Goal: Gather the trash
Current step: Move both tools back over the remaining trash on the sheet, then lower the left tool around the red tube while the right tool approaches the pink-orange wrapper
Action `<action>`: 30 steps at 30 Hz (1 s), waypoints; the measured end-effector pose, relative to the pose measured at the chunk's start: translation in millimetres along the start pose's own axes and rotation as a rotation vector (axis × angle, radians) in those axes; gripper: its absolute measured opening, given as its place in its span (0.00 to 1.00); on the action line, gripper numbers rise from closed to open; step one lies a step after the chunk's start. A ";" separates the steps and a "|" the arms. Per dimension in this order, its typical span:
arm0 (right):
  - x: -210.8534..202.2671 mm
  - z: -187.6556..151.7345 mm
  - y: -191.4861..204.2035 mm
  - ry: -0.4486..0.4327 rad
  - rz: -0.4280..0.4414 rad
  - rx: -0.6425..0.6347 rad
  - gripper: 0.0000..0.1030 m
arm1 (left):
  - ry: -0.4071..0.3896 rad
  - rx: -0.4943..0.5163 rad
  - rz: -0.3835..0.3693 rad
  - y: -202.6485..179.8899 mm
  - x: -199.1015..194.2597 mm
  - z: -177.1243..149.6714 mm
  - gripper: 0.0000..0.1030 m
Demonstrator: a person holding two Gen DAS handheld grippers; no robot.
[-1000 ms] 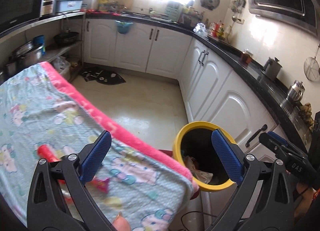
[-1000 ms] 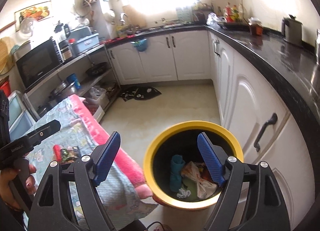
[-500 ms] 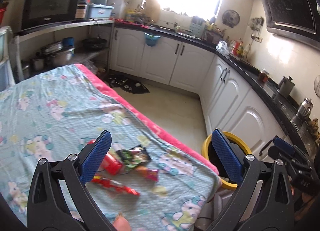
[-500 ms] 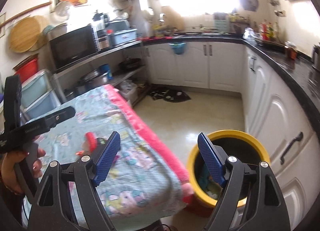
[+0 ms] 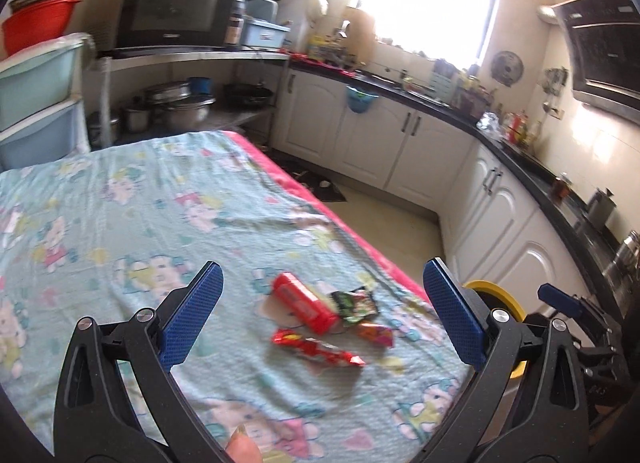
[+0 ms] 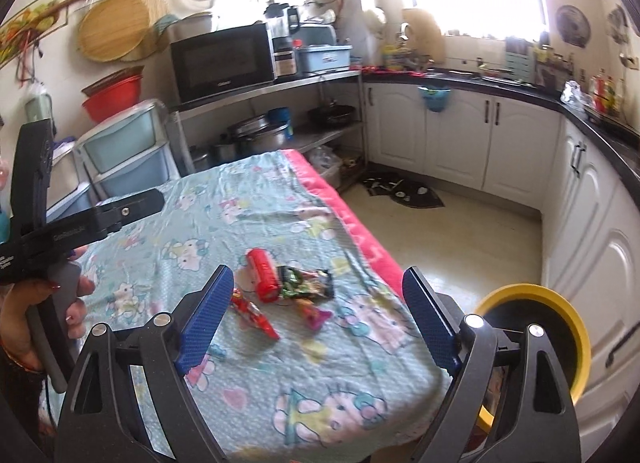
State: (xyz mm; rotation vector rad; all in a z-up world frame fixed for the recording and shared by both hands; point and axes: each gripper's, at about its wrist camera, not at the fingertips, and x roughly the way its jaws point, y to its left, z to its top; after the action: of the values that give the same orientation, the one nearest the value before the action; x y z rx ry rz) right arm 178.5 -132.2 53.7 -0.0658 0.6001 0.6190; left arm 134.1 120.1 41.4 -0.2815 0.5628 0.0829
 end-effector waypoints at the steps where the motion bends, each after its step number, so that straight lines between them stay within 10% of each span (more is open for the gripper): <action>1: 3.6 2.8 3.8 0.001 0.006 -0.011 0.81 | 0.000 -0.003 0.009 4.2 -1.7 -0.5 0.90; 30: 112.3 -8.7 16.7 0.193 -0.010 -0.150 0.82 | 0.179 -0.165 0.011 62.7 85.4 -26.4 0.90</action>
State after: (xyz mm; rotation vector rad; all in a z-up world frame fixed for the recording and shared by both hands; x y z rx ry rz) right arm 237.7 -61.5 -13.0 -0.2717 0.7383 0.6513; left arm 182.9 172.7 -40.8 -0.4499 0.7369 0.1155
